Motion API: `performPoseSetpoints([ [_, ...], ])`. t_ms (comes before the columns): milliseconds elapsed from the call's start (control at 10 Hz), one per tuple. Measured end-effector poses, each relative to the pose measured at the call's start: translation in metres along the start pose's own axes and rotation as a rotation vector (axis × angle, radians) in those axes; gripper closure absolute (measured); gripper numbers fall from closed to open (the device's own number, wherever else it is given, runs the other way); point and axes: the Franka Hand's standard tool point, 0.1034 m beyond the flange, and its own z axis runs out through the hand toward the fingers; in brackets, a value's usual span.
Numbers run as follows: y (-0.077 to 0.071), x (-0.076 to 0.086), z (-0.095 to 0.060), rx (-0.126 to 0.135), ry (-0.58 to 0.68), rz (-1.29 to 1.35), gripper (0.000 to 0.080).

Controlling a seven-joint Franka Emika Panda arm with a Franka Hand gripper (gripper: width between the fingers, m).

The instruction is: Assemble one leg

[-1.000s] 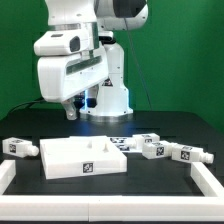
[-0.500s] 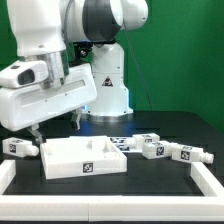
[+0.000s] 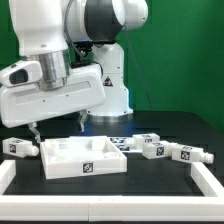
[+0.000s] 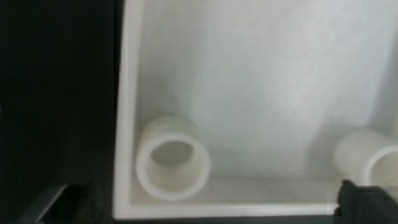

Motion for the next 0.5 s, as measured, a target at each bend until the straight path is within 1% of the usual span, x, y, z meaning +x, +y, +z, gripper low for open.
performPoseSetpoints([
  [100, 0.0072, -0.0091, 0.0063, -0.019, 0.011, 0.039, 0.015],
  [200, 0.0088, -0.0157, 0.0121, -0.027, 0.02, 0.063, 0.015],
  [500, 0.0073, -0.0135, 0.0117, -0.026, 0.02, 0.054, 0.015],
])
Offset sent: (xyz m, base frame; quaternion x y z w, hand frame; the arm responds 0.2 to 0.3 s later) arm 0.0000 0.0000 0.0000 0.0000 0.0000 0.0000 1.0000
